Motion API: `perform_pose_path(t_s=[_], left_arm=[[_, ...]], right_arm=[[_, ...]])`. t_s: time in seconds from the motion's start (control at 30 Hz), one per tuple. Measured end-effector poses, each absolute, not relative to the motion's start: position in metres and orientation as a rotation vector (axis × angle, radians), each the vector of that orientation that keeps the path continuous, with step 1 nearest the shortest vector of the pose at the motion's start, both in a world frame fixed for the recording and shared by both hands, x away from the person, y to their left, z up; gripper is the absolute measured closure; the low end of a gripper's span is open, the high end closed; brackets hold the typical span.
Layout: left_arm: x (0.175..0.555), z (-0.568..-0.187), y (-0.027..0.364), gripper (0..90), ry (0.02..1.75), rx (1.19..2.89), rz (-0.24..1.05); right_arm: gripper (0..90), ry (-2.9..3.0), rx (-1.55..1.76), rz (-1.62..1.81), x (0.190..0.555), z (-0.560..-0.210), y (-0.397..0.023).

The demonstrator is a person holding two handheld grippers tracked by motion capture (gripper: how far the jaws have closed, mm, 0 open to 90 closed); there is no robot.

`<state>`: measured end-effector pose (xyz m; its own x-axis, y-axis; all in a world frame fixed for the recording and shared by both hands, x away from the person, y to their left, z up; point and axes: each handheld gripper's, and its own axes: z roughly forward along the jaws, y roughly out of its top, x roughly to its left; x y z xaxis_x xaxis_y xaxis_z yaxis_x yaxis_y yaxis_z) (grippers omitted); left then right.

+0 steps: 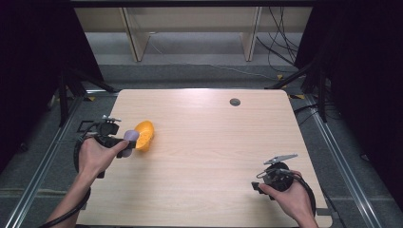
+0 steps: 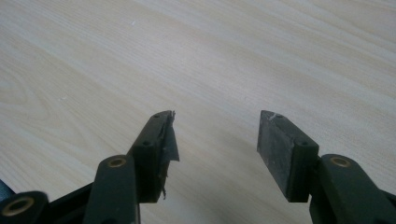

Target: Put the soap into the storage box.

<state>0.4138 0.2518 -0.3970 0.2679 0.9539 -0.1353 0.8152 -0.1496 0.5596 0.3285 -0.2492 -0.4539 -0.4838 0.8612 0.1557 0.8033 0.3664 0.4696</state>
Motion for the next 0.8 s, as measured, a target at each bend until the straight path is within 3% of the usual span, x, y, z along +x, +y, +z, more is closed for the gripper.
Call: perform_pose_path(t_s=[0.27, 0.8], left_arm=[[0.429, -0.397, 0.243, 47.9, 1.561, 2.038, 0.411], [0.461, -0.413, 0.230, 47.9, 1.599, 2.033, 0.406]], right_arm=[[46.1, 2.489, 1.538, 0.760, 0.328, -0.454, -0.249], [46.1, 2.493, 1.539, 0.759, 0.328, -0.454, -0.250]])
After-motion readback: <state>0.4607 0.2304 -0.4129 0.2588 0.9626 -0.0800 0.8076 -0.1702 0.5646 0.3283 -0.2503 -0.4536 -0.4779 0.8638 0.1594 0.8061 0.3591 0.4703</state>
